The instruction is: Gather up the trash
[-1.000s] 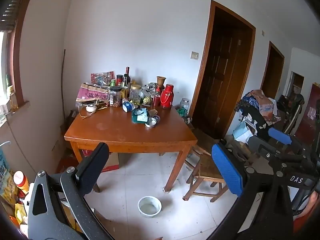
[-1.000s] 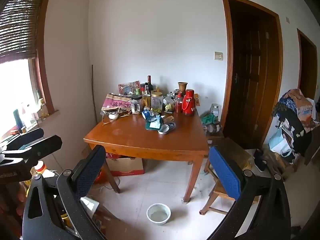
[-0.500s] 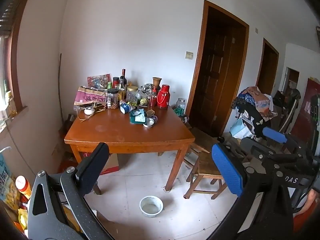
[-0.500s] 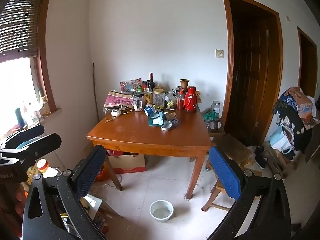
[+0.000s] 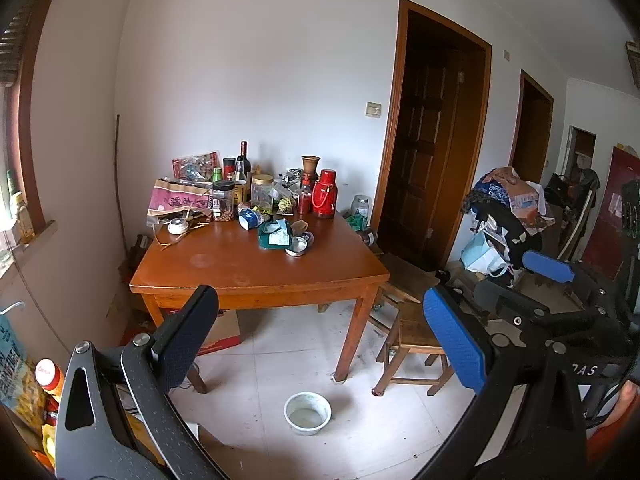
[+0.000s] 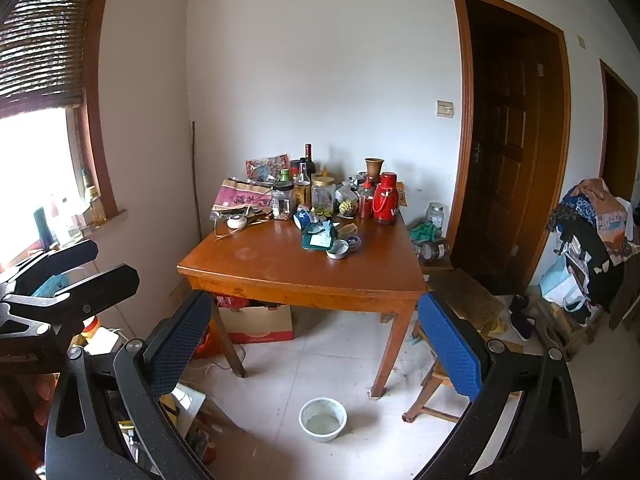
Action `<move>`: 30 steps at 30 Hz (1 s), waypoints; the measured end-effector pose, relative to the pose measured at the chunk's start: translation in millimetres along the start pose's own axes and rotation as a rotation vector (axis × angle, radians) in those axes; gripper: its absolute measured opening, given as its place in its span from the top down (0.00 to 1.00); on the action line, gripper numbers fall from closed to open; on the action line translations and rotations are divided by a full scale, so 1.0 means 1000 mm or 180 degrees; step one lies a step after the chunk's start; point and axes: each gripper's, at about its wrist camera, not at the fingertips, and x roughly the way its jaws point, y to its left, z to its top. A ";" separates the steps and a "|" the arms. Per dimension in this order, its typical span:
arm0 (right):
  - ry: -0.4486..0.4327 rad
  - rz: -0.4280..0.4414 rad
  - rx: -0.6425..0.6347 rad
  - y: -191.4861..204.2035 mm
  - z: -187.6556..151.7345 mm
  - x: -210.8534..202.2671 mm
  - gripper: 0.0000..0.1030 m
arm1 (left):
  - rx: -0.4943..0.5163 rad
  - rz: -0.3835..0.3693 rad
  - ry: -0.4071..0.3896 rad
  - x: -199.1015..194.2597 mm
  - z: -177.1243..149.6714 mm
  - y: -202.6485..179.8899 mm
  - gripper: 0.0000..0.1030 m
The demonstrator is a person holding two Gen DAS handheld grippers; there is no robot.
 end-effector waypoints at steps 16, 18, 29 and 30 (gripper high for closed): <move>0.0015 0.0018 0.0021 -0.002 0.002 0.000 0.00 | 0.0008 0.0001 0.0001 0.000 -0.001 -0.001 0.00; 0.0016 0.0021 0.0025 -0.002 0.002 0.000 0.00 | 0.0016 0.0002 0.0004 0.000 -0.002 -0.002 0.00; 0.0004 0.0024 0.0031 -0.001 0.002 0.000 0.00 | 0.0029 0.0022 -0.0001 0.002 -0.002 -0.004 0.00; 0.0005 0.0025 0.0028 0.000 0.003 0.000 0.00 | 0.0028 0.0025 0.0001 0.002 -0.002 -0.005 0.00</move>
